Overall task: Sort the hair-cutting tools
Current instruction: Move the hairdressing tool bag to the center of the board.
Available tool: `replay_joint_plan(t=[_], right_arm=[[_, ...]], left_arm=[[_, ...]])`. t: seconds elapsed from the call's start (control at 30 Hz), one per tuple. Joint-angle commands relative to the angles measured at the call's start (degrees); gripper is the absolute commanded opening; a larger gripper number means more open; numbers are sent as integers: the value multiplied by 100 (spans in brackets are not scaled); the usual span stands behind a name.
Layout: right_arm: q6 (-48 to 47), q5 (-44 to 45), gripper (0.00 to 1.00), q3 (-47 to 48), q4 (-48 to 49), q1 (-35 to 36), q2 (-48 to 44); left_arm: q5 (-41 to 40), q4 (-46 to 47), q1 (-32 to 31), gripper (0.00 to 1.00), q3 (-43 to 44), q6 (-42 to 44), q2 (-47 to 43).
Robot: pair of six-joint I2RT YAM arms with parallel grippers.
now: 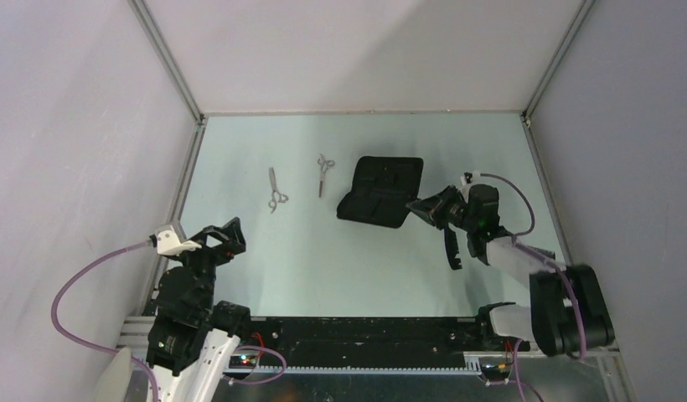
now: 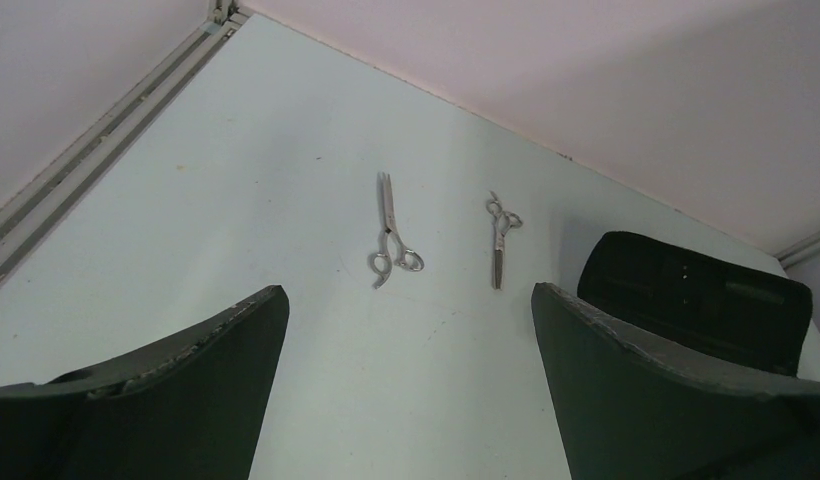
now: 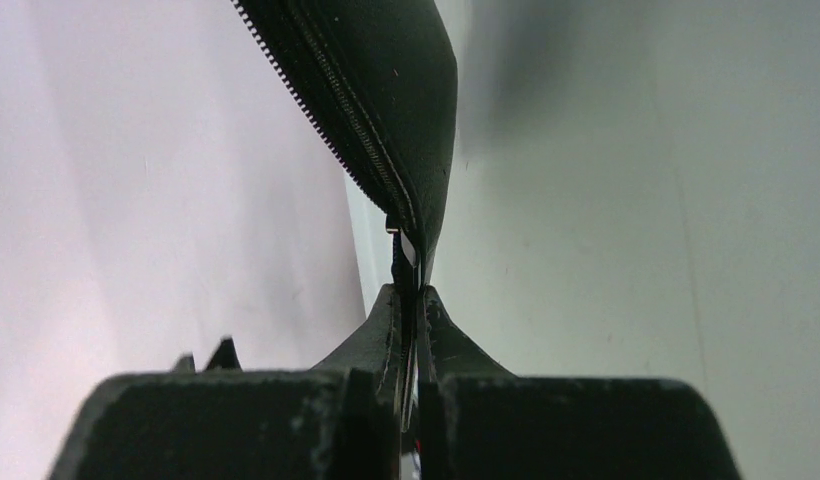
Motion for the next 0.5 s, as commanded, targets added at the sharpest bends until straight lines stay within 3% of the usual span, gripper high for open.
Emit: replay_joint_plan(t=[0.0,0.17,0.47], right_arm=[[-506,-189,0,-256,-696,438,-986],[-436,153,0,-855,-796,1053,-1778],[-433,608,0,-1248,-405,1885,-1398]], left_arm=[[190,28,32,98,103,131,55],[203,6,33,98,116,166,76],[341,-3,34,98,80,58,237]])
